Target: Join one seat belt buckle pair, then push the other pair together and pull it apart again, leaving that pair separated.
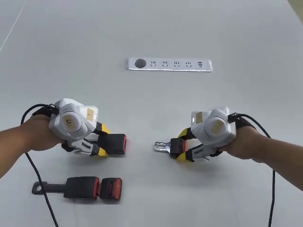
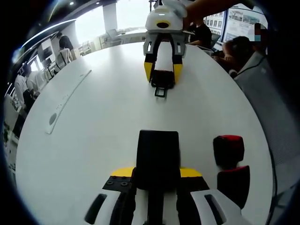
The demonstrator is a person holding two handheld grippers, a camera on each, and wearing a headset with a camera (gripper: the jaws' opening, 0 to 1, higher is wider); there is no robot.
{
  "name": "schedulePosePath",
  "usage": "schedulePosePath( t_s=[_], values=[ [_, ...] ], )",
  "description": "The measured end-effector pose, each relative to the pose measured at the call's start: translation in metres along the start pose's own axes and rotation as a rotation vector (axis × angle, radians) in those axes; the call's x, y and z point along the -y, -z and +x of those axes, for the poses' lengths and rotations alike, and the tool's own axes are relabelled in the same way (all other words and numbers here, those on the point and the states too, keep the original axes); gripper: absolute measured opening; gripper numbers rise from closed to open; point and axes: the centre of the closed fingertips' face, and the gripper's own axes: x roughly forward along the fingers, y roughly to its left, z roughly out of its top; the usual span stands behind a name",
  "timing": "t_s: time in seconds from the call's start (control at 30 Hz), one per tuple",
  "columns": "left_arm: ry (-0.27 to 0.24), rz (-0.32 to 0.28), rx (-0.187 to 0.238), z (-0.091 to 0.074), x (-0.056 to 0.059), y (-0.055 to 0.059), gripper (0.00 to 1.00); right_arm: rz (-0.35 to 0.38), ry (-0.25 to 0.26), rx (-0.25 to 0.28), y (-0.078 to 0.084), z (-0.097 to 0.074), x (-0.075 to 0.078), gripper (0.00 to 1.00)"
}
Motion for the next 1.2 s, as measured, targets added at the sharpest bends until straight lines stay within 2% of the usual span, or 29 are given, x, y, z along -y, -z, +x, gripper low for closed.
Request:
schedulePosePath(
  t_s=[0.57, 1.2],
  values=[
    [0.002, 0.005, -0.006, -0.001, 0.001, 0.0, 0.34, -0.043, -0.023, 0.023, -0.031, 0.021, -0.002, 0.35],
    [0.002, 0.006, 0.001, -0.002, 0.001, 0.0, 0.34, -0.07, -0.062, 0.089, -0.073, 0.048, -0.003, 0.35]
  ],
)
